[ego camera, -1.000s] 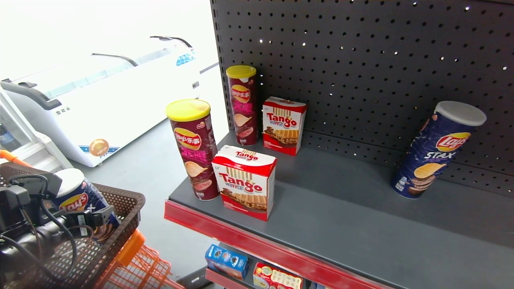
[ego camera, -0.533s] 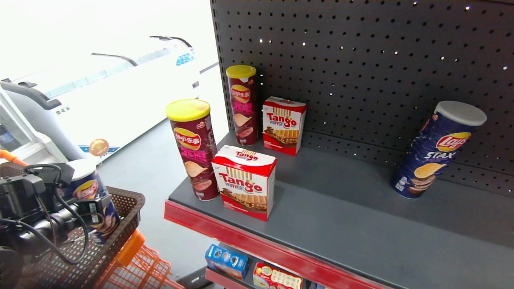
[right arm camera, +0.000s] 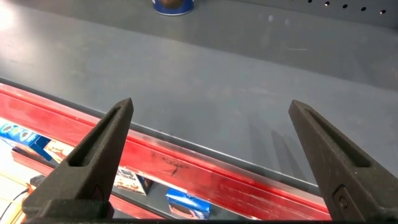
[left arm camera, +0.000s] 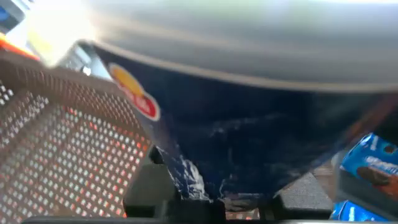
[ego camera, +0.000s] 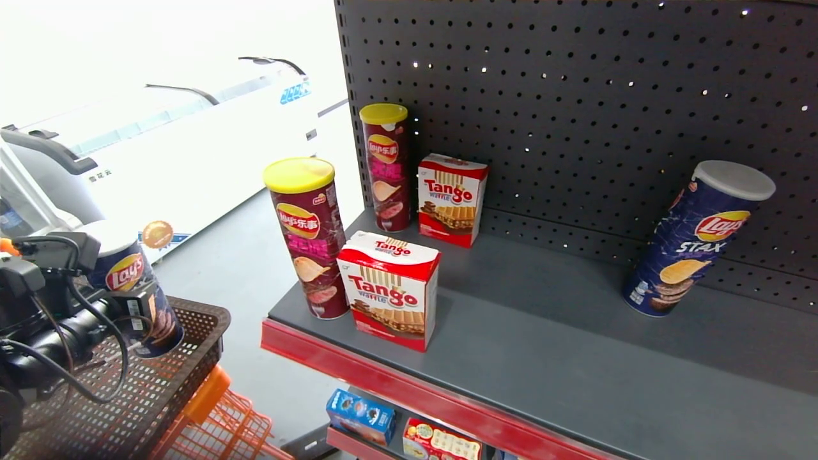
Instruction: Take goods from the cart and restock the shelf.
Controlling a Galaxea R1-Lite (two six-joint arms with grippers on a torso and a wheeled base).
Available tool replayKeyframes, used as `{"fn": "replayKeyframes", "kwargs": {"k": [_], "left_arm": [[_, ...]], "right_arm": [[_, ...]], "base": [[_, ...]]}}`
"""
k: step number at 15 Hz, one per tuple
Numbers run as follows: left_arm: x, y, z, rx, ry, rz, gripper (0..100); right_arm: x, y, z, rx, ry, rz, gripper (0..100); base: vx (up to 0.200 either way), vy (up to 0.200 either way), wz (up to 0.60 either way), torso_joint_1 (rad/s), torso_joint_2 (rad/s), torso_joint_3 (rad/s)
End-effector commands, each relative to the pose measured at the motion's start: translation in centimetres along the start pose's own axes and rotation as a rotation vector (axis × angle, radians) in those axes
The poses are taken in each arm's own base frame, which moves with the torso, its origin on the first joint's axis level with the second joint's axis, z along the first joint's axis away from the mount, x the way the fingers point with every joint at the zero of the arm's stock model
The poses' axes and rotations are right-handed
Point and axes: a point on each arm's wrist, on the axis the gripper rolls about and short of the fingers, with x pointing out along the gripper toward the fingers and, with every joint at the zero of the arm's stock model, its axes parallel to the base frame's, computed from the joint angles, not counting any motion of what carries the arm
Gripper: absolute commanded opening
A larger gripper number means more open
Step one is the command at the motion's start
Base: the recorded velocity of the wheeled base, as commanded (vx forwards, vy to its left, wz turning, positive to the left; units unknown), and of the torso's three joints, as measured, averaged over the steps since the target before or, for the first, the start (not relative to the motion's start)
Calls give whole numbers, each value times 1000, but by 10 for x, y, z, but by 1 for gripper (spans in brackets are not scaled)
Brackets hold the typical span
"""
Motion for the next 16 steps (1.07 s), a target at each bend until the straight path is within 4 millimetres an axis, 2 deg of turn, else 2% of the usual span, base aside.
{"fn": "replayKeyframes", "kwargs": {"k": [1, 2, 6, 9, 11, 14, 16], "left_arm": [[-22, -3, 28, 13, -117, -17, 0], [-26, -5, 31, 15, -120, -29, 0], [-89, -22, 57, 27, -130, -148, 0], [-117, -28, 72, 22, -229, -212, 0], [-130, -33, 71, 23, -241, -251, 0], [-137, -33, 63, 32, -211, -263, 0], [-148, -34, 57, 30, -223, -298, 0]], "right_arm": [[0, 0, 0, -1, 1, 0, 100], [0, 0, 0, -1, 1, 0, 100], [0, 0, 0, -1, 1, 0, 100], [0, 0, 0, -1, 1, 0, 100], [0, 0, 0, -1, 1, 0, 100], [0, 0, 0, -1, 1, 0, 100], [0, 0, 0, -1, 1, 0, 100]], "base": [[0, 0, 0, 0, 0, 0], [0, 0, 0, 0, 0, 0], [0, 0, 0, 0, 0, 0], [0, 0, 0, 0, 0, 0], [0, 0, 0, 0, 0, 0], [0, 0, 0, 0, 0, 0], [0, 0, 0, 0, 0, 0]]}}
